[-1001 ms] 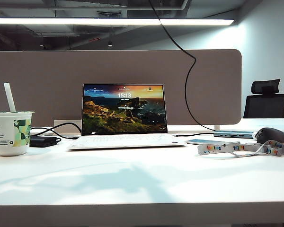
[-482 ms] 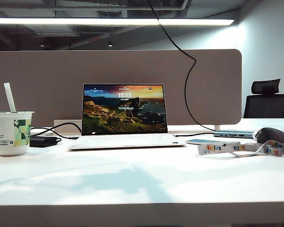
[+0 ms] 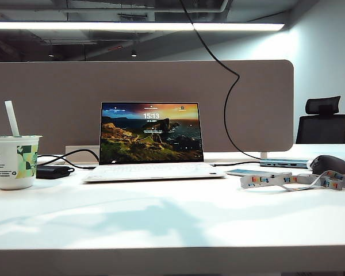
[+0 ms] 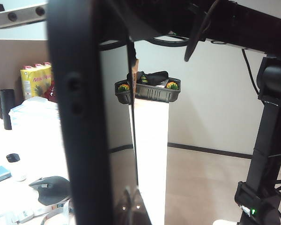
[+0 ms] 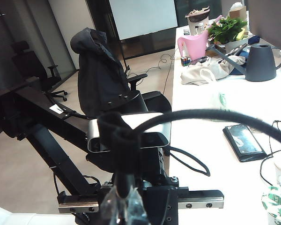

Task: Pick up the black phone, pick up the charger plug, insert the charger plug into the phone's charging port, and finally place the connected phone back on the desk.

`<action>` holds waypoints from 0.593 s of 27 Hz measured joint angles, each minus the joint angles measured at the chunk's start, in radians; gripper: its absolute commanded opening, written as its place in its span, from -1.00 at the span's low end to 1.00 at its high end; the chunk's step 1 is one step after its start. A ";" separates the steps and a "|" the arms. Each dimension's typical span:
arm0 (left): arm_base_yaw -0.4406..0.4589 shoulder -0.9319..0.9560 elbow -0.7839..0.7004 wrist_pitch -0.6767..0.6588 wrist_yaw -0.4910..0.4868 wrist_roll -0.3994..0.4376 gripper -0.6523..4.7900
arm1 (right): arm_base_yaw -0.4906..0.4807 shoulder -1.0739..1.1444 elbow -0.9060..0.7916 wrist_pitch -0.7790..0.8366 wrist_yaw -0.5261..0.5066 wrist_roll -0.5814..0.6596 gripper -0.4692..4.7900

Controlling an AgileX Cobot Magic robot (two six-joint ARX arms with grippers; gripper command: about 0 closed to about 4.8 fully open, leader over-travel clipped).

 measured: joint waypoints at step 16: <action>0.000 0.000 0.000 -0.005 0.004 0.000 -0.78 | -0.001 -0.001 0.001 -0.058 0.000 -0.081 -0.85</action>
